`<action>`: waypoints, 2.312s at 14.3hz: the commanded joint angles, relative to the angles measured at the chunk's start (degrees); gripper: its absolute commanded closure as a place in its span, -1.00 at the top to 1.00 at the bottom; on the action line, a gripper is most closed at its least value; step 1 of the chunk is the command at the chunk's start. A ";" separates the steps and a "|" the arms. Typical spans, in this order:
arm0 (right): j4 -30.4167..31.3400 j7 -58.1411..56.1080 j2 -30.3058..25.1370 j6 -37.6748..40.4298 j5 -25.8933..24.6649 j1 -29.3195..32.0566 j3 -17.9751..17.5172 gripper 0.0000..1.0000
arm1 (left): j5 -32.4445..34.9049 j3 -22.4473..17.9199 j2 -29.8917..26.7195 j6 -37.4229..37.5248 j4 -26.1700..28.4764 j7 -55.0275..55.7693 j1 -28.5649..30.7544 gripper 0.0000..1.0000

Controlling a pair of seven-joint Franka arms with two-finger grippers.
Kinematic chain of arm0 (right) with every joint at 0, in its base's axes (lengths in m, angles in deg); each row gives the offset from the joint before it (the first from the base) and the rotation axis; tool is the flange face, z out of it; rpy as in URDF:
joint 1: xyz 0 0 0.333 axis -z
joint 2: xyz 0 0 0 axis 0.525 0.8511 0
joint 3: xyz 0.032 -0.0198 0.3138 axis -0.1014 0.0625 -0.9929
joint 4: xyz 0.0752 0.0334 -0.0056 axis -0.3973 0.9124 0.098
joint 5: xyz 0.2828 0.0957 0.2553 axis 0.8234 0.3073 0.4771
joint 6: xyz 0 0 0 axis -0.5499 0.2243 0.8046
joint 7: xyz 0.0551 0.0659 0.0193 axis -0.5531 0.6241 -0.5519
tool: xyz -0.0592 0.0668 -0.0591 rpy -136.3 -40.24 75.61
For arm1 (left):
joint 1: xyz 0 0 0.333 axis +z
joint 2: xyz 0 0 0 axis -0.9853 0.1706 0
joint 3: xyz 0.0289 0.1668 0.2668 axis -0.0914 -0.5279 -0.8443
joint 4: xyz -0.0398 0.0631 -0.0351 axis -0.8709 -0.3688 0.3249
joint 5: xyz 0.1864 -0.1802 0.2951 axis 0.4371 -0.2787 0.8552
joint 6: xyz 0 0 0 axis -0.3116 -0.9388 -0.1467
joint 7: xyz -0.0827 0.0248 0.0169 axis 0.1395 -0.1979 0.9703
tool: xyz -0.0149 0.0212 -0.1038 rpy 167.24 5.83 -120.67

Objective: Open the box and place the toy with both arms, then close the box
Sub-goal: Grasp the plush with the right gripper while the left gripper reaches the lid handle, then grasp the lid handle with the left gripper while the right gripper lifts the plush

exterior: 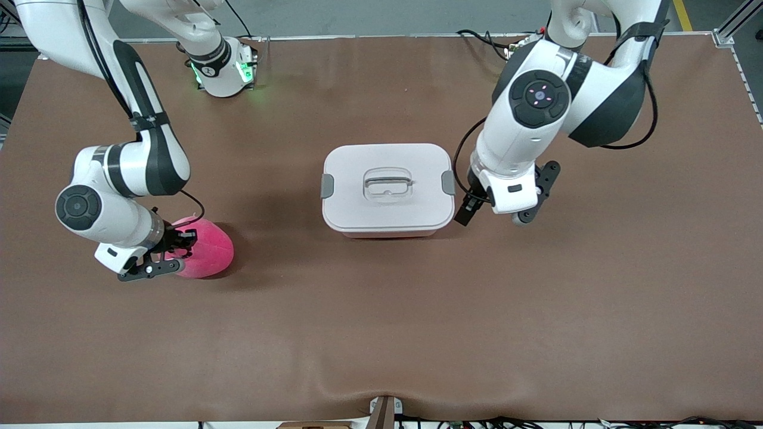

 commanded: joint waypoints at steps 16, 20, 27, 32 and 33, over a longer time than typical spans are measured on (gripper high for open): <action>-6.12 -48.63 -1.24 0.46 -1.10 3.24 0.16 -1.00 | -0.17 -0.44 5.88 -3.86 -1.29 24.61 -9.85 1.00; -7.18 -55.68 -1.68 0.63 -1.01 3.94 0.16 -1.00 | -0.43 -0.35 6.50 -4.31 -1.20 27.61 -11.34 1.00; -13.06 -61.39 -1.60 8.44 -1.01 3.68 0.07 -1.00 | -0.43 -0.35 9.31 -8.51 -1.12 36.21 -13.71 1.00; -15.96 -63.32 -1.68 12.05 -0.92 2.80 -0.28 -1.00 | 0.09 -0.44 10.98 -11.16 -0.85 42.63 -15.21 1.00; -16.14 -65.07 -2.21 13.28 -0.92 2.28 -0.28 -1.00 | 0.09 -0.44 10.98 -11.16 -0.68 44.12 -15.39 1.00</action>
